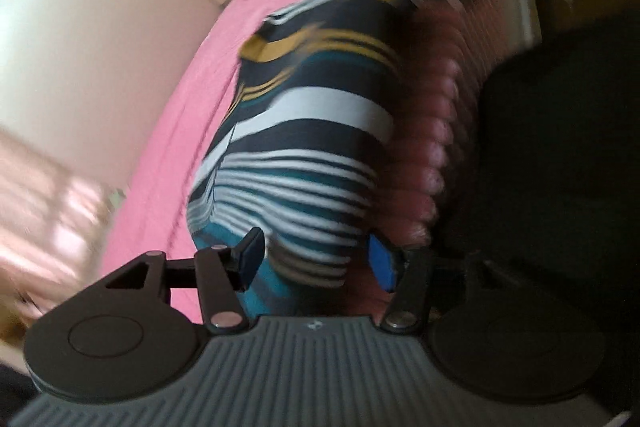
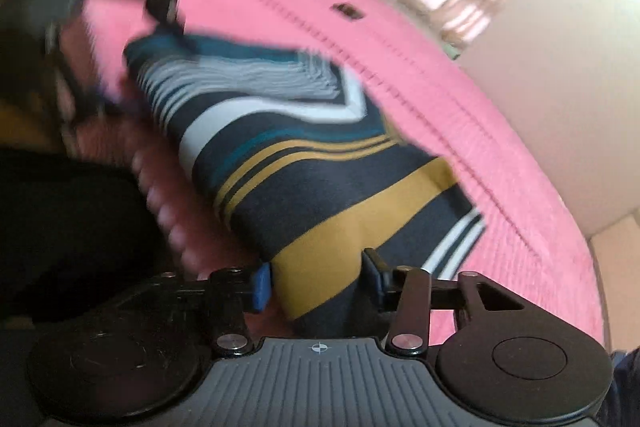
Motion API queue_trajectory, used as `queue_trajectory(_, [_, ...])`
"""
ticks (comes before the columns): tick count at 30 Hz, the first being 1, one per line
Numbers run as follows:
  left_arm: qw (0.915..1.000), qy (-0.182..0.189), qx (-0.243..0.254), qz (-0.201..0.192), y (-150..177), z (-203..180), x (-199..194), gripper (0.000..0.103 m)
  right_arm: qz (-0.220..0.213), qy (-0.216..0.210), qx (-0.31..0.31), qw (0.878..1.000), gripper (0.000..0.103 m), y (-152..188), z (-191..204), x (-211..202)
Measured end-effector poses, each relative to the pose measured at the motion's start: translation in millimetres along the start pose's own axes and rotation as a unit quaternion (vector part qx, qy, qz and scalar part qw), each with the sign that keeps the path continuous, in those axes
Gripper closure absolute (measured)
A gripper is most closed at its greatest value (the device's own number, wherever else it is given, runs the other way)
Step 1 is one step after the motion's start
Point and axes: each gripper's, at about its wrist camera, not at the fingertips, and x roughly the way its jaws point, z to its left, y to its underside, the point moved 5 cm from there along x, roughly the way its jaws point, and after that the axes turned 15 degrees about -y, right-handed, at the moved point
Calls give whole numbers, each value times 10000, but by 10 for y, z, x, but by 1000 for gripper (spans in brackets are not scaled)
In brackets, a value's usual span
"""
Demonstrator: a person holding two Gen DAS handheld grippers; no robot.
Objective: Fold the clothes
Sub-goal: 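Grasp the folded sweater with both grippers and lift it off the bed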
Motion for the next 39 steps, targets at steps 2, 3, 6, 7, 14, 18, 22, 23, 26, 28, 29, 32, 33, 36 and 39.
queue_trajectory(2, [9995,-149,289,40,-23,-28,105,55,-99,15,78,9999,59,-39,-44,-89])
queue_trajectory(3, [9992,-181,358,94,-33,-23,160,67,-64,8,34,10000,59,-32,-32,-90])
queue_trajectory(6, [9995,175,79,251,-44,96,266,72,131,76,-272,9995,54,36,67,-40])
queue_trajectory(7, [9991,301,-48,285,-41,146,288,73,191,159,-470,9986,48,61,127,-21])
queue_trajectory(14, [9963,652,-446,341,-29,303,343,74,135,342,-1179,9924,28,-6,405,83])
queue_trajectory(18, [9961,654,-481,354,-40,279,306,74,312,354,-1211,9915,28,8,357,243])
queue_trajectory(22, [9957,663,-536,365,-35,290,306,74,411,402,-1299,9899,28,36,317,265])
queue_trajectory(23, [9957,661,-534,361,-34,289,304,74,435,410,-1319,9895,28,45,311,261])
queue_trajectory(26, [9958,653,-540,360,-36,283,299,74,540,424,-1374,9881,28,100,277,308])
queue_trajectory(28, [9957,650,-547,363,-38,281,297,74,575,432,-1370,9880,28,145,267,343])
queue_trajectory(29, [9957,650,-548,364,-39,280,301,74,590,439,-1368,9879,28,163,268,352])
queue_trajectory(32, [9958,644,-542,364,-42,271,306,74,673,465,-1431,9863,28,204,288,392])
queue_trajectory(33, [9958,641,-539,364,-42,268,307,74,697,477,-1442,9859,27,220,297,404])
queue_trajectory(36, [9960,616,-543,365,-38,253,303,74,737,516,-1423,9857,25,256,331,439])
queue_trajectory(39, [9963,541,-553,370,-33,235,298,73,733,503,-1348,9869,25,272,319,442])
